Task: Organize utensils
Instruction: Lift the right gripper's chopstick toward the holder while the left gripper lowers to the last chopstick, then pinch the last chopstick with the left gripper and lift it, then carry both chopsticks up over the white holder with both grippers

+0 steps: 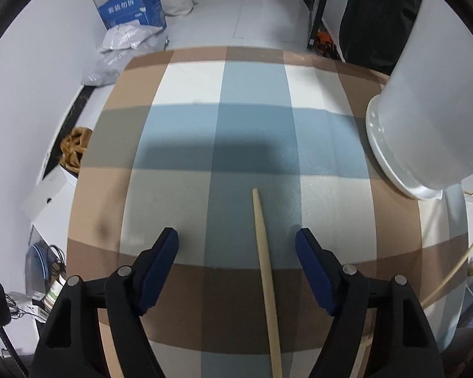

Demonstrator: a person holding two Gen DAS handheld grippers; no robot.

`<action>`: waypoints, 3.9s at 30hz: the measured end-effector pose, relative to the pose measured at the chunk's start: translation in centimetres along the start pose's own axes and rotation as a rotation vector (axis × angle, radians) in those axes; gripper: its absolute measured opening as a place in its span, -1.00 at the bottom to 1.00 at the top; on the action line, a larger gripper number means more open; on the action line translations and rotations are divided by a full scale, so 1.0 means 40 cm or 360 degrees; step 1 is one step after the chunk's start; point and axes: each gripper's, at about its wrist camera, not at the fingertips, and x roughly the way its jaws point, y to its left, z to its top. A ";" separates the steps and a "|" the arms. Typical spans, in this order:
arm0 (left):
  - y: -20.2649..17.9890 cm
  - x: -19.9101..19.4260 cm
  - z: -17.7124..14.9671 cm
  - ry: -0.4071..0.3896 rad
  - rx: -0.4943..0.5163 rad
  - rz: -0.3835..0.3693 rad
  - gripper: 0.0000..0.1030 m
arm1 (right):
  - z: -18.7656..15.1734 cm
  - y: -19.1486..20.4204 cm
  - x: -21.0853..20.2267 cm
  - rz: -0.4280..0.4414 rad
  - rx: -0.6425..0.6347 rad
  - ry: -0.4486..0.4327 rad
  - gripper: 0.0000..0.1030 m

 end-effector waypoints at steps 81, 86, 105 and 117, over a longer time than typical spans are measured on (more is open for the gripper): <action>-0.043 -0.593 0.058 -0.1047 0.0101 -0.0755 -0.98 | 0.036 0.553 -0.253 -0.0109 -0.1345 -0.0492 -0.94; -0.036 -0.614 0.118 -0.1083 0.0066 -0.0762 -0.98 | 0.098 0.634 -0.239 -0.0084 -0.1426 -0.0530 -0.94; -0.013 -0.486 0.243 -0.0948 -0.0012 -0.0748 -0.98 | 0.163 0.688 0.000 -0.0066 -0.1686 -0.0352 -0.94; -0.038 -0.418 0.254 -0.0823 0.0032 -0.0765 -0.98 | 0.174 0.623 0.085 -0.0118 -0.1675 -0.0214 -0.94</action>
